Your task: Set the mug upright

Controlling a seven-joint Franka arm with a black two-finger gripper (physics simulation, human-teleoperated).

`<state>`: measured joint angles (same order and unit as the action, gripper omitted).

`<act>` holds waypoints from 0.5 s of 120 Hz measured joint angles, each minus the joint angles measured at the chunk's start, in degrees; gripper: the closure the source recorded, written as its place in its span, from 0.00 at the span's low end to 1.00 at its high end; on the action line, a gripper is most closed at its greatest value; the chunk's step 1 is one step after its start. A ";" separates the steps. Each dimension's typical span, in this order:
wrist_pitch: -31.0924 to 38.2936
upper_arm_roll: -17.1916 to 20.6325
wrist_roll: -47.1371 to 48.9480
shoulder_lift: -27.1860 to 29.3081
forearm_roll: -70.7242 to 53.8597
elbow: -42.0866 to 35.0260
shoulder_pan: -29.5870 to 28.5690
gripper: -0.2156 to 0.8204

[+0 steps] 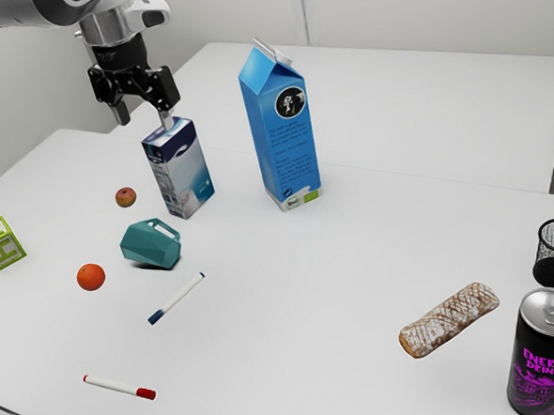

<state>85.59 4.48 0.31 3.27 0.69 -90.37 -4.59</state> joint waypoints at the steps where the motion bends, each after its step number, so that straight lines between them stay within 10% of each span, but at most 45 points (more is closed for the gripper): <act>1: 0.00 0.00 0.01 0.00 0.00 0.00 0.00 0.23; 60: -1.10 -0.80 -1.90 -3.51 0.34 2.41 -10.07 0.23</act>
<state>84.49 3.68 -1.59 -0.23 1.03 -87.96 -14.67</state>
